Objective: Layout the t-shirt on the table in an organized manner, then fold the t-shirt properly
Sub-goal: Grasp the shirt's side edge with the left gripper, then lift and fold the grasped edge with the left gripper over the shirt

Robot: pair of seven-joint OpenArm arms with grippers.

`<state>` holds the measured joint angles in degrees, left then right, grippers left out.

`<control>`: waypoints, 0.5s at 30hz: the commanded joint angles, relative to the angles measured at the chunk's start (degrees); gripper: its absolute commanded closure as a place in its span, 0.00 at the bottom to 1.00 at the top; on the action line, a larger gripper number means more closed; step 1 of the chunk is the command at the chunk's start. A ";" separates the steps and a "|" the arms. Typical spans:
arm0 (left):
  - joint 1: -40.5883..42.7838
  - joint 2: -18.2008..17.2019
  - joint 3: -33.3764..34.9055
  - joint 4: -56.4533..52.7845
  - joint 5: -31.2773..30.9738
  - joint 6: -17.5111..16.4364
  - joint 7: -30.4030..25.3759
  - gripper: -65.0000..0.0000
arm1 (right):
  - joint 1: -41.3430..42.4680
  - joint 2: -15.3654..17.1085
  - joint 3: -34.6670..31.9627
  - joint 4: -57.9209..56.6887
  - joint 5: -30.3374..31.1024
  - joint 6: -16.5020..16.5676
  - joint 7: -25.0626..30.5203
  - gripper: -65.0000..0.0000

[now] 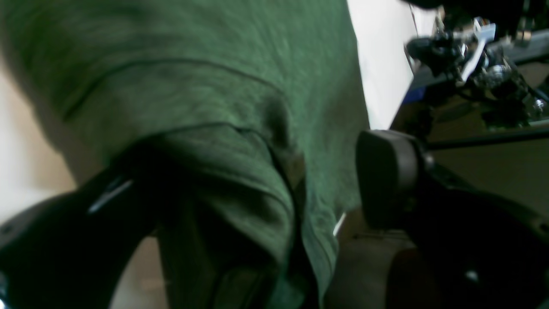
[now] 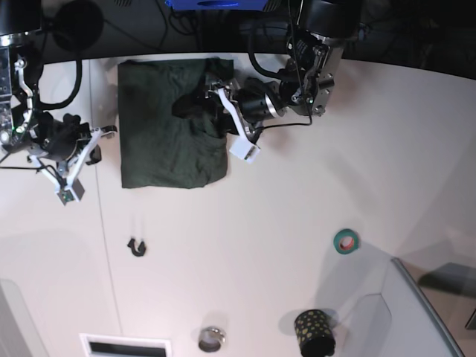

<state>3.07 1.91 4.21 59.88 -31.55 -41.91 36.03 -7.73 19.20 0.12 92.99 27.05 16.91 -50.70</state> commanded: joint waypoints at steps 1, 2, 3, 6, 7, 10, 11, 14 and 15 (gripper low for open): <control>0.23 -0.90 -0.30 -0.49 2.76 1.91 2.87 0.19 | 0.12 0.89 0.54 0.86 0.69 0.10 0.98 0.99; -0.21 -0.90 0.06 -1.02 3.02 1.91 2.87 0.20 | 0.03 0.89 0.54 0.86 0.69 0.10 0.98 0.99; -1.09 -0.90 0.41 -1.81 3.11 1.91 2.87 0.20 | 0.03 0.97 0.54 0.86 0.69 0.10 0.98 0.99; -3.03 -0.81 0.50 -4.98 3.11 1.91 2.87 0.28 | -0.41 0.97 0.54 0.86 0.69 0.10 0.98 0.99; -3.82 -0.81 0.50 -6.03 3.11 1.91 2.87 0.34 | -0.41 0.97 0.54 0.86 0.69 0.10 0.98 0.99; -5.49 -0.81 0.50 -7.88 3.11 1.91 2.87 0.56 | -0.67 0.97 0.54 0.86 0.69 0.10 1.07 0.99; -6.02 -0.81 0.50 -8.32 3.11 1.91 2.87 0.64 | -0.67 0.97 0.54 0.86 0.69 0.10 1.07 0.99; -6.81 -0.81 0.50 -8.40 3.20 1.91 2.87 0.88 | -0.67 0.97 0.54 0.86 0.69 0.10 1.07 0.99; -7.33 -0.81 0.50 -8.40 3.20 1.91 2.87 0.97 | -0.76 0.97 0.63 0.86 0.69 0.10 1.07 0.99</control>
<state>-3.81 1.56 4.89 51.68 -29.54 -42.06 38.00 -8.97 19.40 0.19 92.99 27.11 16.88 -50.52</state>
